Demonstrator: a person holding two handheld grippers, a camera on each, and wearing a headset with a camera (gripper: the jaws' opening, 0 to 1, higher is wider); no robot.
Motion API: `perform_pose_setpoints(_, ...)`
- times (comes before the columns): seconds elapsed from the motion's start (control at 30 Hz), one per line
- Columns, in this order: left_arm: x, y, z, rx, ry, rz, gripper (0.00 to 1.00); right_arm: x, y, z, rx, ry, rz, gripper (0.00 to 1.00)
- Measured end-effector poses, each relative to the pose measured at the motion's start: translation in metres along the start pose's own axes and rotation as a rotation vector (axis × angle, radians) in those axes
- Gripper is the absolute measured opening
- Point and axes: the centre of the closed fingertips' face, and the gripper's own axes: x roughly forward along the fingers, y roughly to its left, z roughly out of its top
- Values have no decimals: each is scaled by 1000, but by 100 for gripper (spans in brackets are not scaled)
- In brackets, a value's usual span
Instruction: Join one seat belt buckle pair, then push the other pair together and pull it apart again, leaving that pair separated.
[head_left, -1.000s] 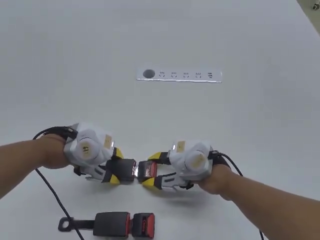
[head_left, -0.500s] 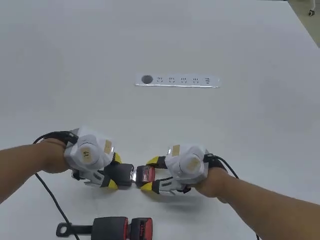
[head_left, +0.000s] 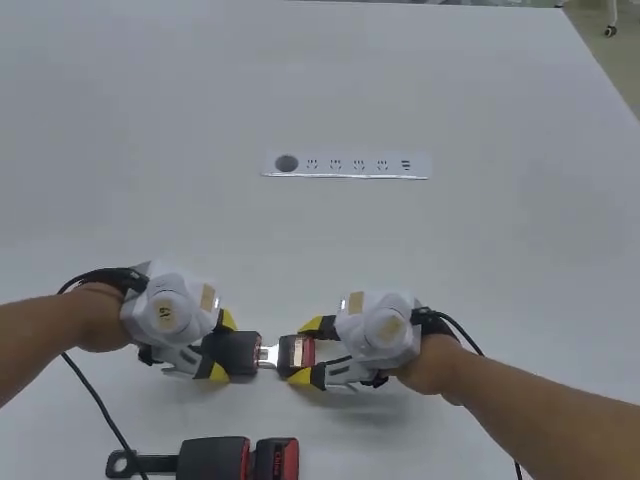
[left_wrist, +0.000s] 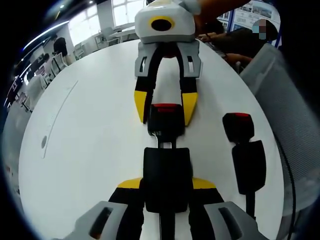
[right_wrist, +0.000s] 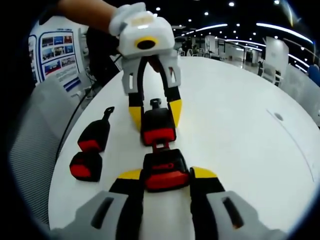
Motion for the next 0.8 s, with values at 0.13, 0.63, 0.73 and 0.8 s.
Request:
perform_pose_setpoints(0.13, 0, 0, 0, -1, 0, 0, 35, -6, -1, -6, 3, 2, -1, 36)
perform_pose_setpoints(0.63, 0, 0, 0, -6, -2, -1, 35, -35, -8, -31, 39, 10, -32, 36)
perform_pose_setpoints(0.73, 0, 0, 0, -6, -2, -1, 35, -39, -9, -34, 40, 13, -35, 36)
perform_pose_setpoints(0.8, 0, 0, 0, -6, -1, -1, 35, -42, -9, -36, 41, 18, -37, 36)
